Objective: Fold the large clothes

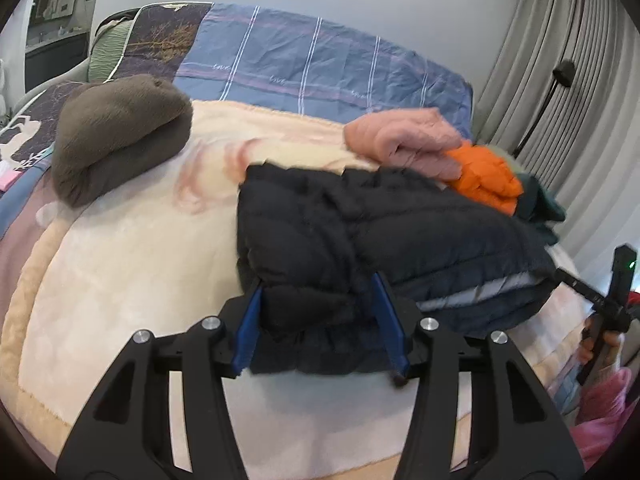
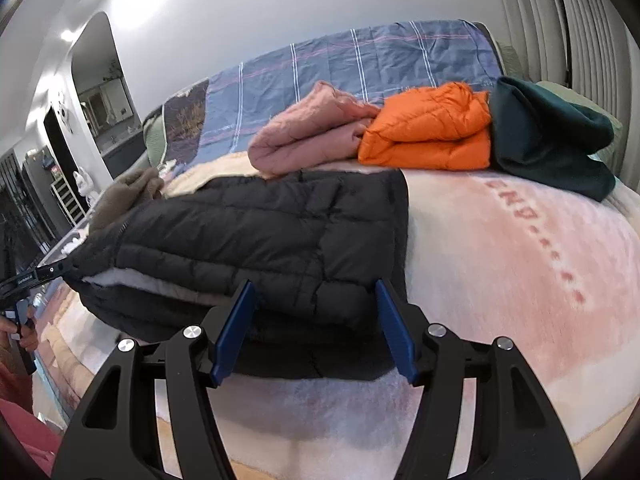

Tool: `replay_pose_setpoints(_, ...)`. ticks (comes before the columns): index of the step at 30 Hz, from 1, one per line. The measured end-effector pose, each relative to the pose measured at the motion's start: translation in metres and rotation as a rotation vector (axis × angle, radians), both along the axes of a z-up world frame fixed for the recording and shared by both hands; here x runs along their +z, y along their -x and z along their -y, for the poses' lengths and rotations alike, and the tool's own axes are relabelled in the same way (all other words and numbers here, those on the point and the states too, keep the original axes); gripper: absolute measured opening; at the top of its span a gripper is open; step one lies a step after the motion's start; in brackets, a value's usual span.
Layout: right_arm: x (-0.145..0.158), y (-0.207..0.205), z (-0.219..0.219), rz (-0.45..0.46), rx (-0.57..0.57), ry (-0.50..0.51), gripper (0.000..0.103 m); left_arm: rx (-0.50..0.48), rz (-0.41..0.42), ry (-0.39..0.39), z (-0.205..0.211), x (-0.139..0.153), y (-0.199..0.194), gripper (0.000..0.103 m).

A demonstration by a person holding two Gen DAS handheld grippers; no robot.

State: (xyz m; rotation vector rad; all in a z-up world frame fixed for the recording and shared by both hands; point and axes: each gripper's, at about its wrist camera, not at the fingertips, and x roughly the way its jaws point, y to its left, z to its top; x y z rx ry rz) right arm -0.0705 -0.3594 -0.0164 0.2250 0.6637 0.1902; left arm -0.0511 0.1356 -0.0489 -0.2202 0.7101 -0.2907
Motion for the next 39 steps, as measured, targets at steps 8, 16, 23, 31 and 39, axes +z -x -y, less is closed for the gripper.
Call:
replay_pose_setpoints(8, 0.014, -0.009, 0.000, 0.026, -0.004, 0.028, 0.062, -0.007, -0.008, 0.016, 0.008, 0.007, -0.028, 0.065)
replay_pose_setpoints(16, -0.023, 0.013, 0.022, -0.081, -0.035, -0.037, 0.062, 0.036, -0.106, 0.033, -0.011, -0.029, 0.000, 0.068)
replay_pose_setpoints(23, -0.026, 0.016, -0.006, -0.082, 0.040, 0.107, 0.062, -0.052, -0.078, -0.033, 0.003, -0.027, 0.024, 0.074)
replay_pose_setpoints(31, -0.013, 0.012, -0.006, -0.008, 0.017, 0.128, 0.045, -0.068, -0.069, -0.095, 0.016, -0.024, 0.007, 0.037)
replay_pose_setpoints(39, 0.029, -0.030, 0.004, 0.094, -0.008, 0.070, 0.044, -0.096, 0.061, -0.061, 0.027, 0.031, -0.040, 0.037)
